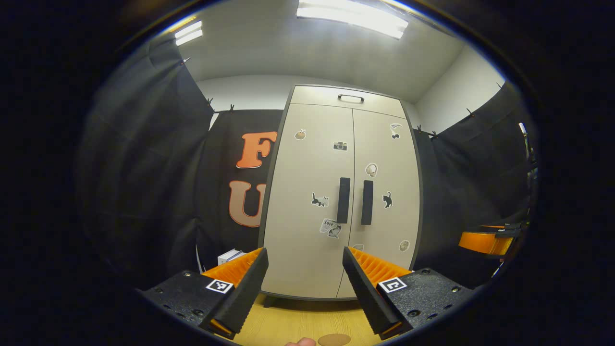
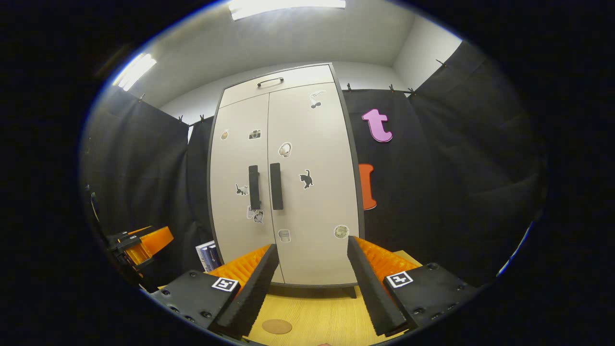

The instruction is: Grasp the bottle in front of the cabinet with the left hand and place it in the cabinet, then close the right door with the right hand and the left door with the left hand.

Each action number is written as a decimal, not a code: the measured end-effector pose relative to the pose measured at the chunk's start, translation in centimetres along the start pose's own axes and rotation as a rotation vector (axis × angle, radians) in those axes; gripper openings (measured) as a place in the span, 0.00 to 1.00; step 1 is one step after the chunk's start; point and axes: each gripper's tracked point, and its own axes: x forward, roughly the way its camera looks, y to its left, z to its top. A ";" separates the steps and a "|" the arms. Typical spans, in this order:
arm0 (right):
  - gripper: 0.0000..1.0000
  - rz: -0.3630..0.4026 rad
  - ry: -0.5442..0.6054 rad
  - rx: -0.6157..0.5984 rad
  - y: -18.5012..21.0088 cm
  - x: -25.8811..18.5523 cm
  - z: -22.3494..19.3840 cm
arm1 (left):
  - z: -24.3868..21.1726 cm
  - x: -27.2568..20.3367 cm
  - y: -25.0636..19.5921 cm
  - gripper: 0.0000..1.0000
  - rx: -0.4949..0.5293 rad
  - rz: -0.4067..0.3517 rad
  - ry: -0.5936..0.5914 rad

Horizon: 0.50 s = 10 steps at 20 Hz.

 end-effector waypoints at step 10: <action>0.96 0.023 0.025 0.017 0.9 0.3 -0.9 | -0.5 -0.4 1.1 0.95 -0.026 0.027 0.020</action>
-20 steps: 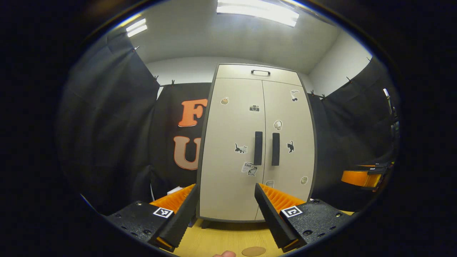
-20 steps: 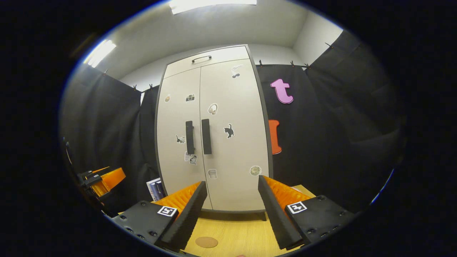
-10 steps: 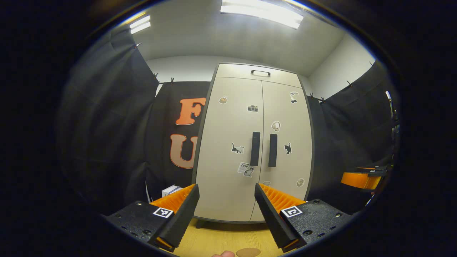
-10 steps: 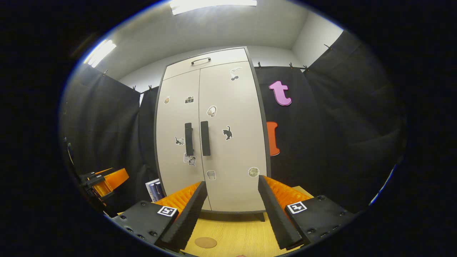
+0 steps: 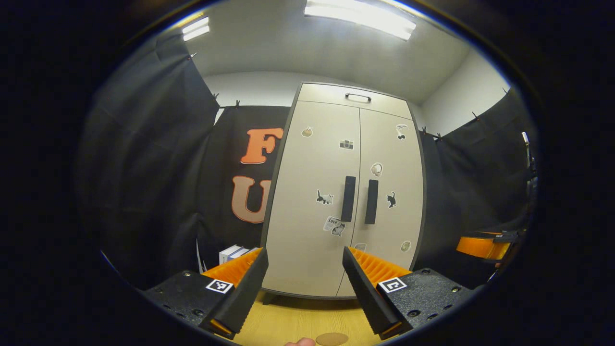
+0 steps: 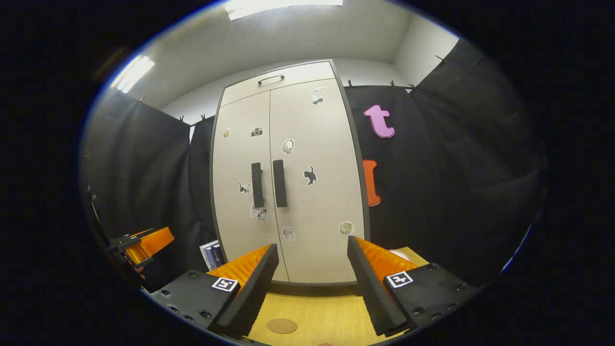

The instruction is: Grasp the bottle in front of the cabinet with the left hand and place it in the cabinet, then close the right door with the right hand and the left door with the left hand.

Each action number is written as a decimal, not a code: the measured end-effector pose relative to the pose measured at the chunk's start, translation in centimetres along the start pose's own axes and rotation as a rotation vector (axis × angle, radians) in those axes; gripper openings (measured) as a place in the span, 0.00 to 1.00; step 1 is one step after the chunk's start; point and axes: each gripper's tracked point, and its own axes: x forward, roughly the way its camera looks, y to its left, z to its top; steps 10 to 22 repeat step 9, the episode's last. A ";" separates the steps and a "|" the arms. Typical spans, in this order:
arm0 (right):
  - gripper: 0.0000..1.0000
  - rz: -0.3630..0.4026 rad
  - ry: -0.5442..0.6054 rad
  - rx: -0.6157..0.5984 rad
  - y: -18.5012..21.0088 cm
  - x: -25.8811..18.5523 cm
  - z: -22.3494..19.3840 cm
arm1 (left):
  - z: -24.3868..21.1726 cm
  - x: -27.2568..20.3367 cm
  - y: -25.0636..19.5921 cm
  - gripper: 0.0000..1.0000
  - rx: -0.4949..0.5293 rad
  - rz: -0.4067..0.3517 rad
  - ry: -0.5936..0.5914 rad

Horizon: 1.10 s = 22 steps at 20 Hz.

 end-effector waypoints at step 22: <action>0.96 0.013 0.015 0.014 0.7 0.0 -0.6 | 0.0 -0.6 0.6 0.95 0.003 0.016 0.004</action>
